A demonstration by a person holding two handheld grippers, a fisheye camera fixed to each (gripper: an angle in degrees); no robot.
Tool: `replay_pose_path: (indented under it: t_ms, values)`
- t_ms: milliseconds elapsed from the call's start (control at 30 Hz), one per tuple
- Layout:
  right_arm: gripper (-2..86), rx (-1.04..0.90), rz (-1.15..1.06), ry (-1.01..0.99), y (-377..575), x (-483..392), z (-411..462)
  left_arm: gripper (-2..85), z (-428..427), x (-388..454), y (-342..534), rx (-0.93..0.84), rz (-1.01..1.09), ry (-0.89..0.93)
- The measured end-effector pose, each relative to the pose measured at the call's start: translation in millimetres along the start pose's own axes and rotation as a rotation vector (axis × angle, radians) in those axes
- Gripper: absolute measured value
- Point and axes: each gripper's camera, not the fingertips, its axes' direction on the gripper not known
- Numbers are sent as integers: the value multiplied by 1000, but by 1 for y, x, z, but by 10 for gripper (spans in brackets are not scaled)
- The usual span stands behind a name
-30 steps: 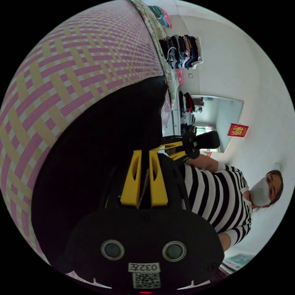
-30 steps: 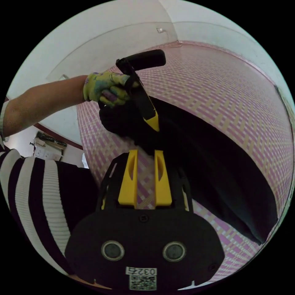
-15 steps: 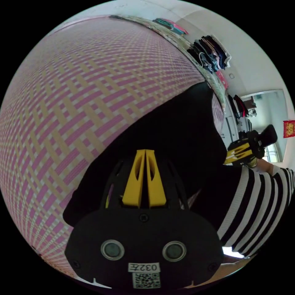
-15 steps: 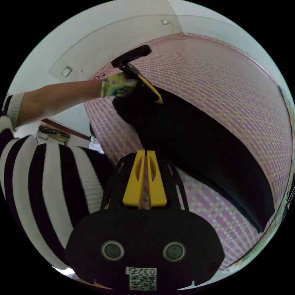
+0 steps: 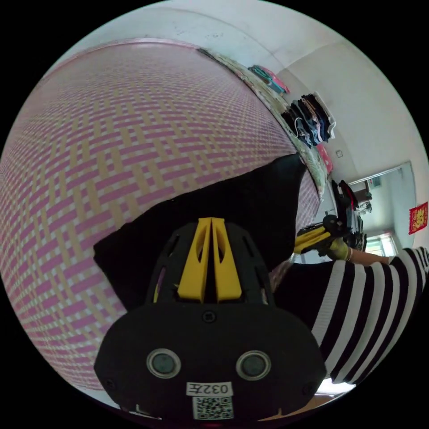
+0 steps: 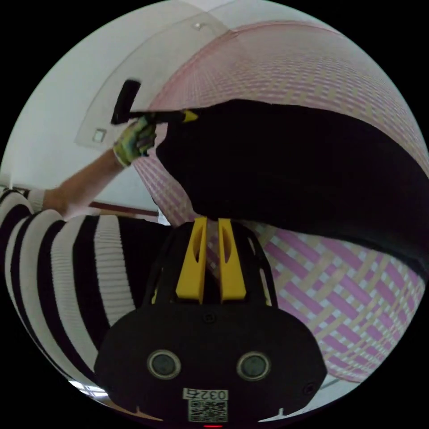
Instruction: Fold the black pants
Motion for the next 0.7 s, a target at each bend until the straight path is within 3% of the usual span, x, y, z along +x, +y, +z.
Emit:
replay_pose_path:
  t_ms: [167, 200, 267, 400, 467, 567, 633, 700]
  values:
    - [33, 175, 134, -92, 22, 25, -48, -9, -10, -14, 51, 14, -144, -164]
    - [33, 176, 132, -76, 20, 26, -55, -9, -8, -22, 58, -36, -206, -298]
    - [33, 172, 127, -54, 14, 27, -62, -9, -14, -34, 65, 13, -241, -288]
    - [35, 132, 76, -18, -1, 17, -76, -9, -31, -66, 74, 110, -503, -205]
    - [33, 137, 45, -11, -5, 8, -86, -9, -40, -53, 71, 152, -471, -210]
    - [27, 126, 7, -11, -14, -3, -93, -9, -30, -17, 58, 176, -274, 4]
    - [20, 81, -27, -8, -27, -10, -91, -9, 1, 19, 46, 109, -90, 187]
    - [8, 35, -43, 29, -37, -12, -85, -9, 27, 38, 43, 21, 6, 212]
